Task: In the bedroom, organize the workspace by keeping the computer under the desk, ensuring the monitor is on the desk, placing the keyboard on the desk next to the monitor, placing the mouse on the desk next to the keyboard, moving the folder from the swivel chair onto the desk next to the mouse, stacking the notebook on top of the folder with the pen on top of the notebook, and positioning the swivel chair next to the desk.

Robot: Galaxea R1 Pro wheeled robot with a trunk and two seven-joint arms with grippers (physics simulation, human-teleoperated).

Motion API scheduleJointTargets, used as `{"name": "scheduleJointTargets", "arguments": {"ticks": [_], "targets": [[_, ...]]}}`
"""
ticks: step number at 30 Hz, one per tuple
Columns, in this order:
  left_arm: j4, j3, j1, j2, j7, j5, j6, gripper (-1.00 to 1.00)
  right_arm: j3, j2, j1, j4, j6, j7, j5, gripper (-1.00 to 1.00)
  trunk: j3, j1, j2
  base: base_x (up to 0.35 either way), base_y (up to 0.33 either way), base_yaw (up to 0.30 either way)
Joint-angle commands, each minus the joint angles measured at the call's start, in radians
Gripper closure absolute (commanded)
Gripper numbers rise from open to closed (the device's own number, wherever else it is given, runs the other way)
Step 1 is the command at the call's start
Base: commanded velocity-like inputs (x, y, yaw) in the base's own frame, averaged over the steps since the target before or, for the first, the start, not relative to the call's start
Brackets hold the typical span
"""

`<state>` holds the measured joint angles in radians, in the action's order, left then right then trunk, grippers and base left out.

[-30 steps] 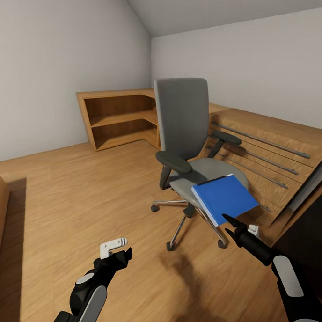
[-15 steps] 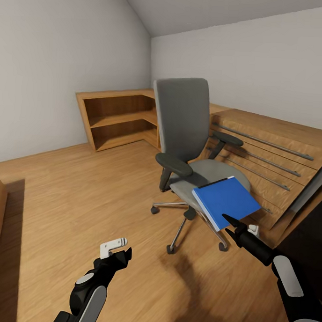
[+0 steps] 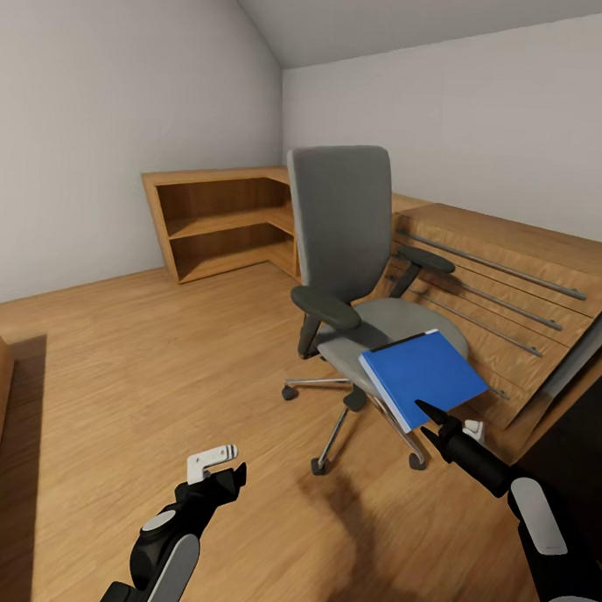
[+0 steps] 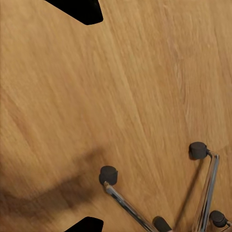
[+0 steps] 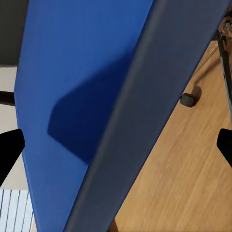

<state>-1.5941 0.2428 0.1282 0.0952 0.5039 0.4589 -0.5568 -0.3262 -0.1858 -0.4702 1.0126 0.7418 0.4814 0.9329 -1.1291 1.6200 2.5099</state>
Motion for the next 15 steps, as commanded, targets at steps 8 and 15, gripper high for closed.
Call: {"name": "scheduleJointTargets", "arguments": {"ticks": [8, 15], "targets": [[0.002, 0.001, 0.001, 0.000, 0.010, 0.011, -0.002, -1.00, -0.006, 0.000, -0.001, 0.000, 0.007, 0.008, 0.007, -1.00, -0.001, 0.000, 0.000, 0.000, 0.000, 0.000], [0.005, 0.001, 0.001, 0.000, 0.010, 0.011, -0.002, -1.00, -0.007, -0.001, 0.000, 0.000, 0.008, 0.013, 0.009, -1.00, -0.001, 0.000, 0.000, 0.000, 0.000, 0.000]]}}
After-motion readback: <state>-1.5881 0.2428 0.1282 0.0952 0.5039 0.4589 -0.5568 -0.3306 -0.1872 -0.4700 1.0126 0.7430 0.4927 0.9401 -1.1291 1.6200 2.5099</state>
